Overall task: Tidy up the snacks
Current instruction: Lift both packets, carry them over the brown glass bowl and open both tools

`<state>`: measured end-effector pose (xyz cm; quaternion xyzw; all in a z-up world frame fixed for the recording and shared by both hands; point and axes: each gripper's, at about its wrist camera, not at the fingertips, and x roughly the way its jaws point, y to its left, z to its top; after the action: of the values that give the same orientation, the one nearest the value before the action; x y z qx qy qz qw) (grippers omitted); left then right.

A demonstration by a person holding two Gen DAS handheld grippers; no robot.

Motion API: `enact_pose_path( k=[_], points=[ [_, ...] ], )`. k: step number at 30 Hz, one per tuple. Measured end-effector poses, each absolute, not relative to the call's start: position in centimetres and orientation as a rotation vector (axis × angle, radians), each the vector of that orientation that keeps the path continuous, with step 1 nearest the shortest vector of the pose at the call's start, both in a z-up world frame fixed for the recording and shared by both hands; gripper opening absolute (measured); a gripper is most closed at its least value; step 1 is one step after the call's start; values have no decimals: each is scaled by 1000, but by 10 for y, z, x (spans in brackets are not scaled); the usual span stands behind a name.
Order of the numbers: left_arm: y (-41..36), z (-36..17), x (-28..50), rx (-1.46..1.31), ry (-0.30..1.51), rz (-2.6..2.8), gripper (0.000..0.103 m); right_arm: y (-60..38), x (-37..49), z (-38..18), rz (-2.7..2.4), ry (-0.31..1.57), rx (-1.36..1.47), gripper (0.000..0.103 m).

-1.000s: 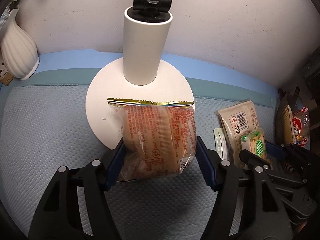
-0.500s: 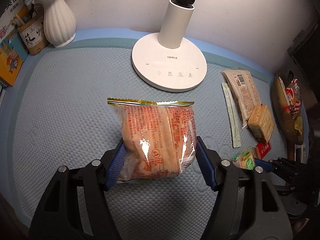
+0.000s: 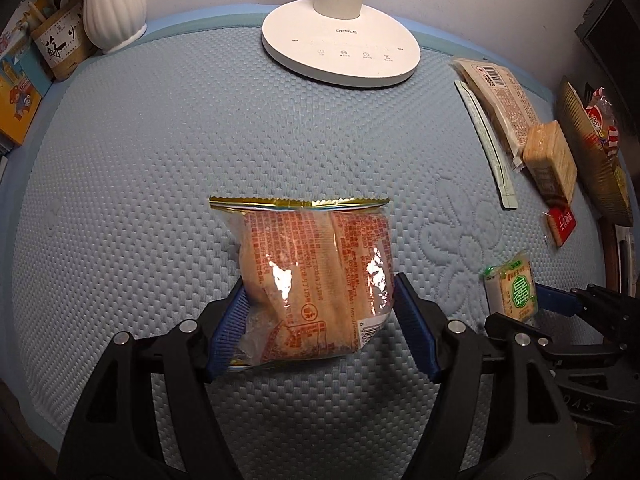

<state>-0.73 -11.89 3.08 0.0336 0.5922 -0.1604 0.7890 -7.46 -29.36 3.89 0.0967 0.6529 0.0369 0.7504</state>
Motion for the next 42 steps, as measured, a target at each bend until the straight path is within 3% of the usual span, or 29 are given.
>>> enact_pose_path(
  k=[4,6,8,9,23,36,42],
  points=[
    [-113,28,-9,54,1285,-324,82,-287,-75,37,58,1420,197,62],
    [-114,26,-9,53,1294,-317,80,-285,-75,35,36,1420,174,59],
    [-120,25,-10,83,1293,-313,71,-278,-75,35,1,1408,118,46],
    [-122,27,-11,97,1280,-307,69,-275,-75,35,-2,1401,94,45],
    [-198,90,-10,102,1155,-452,64,-298,-80,81,21,1269,143,44],
    [-368,160,-18,148,982,-770,64,-469,-86,142,-231,1102,299,44],
    [-439,166,-27,170,950,-888,64,-561,-101,163,-382,1024,374,44]
  ],
)
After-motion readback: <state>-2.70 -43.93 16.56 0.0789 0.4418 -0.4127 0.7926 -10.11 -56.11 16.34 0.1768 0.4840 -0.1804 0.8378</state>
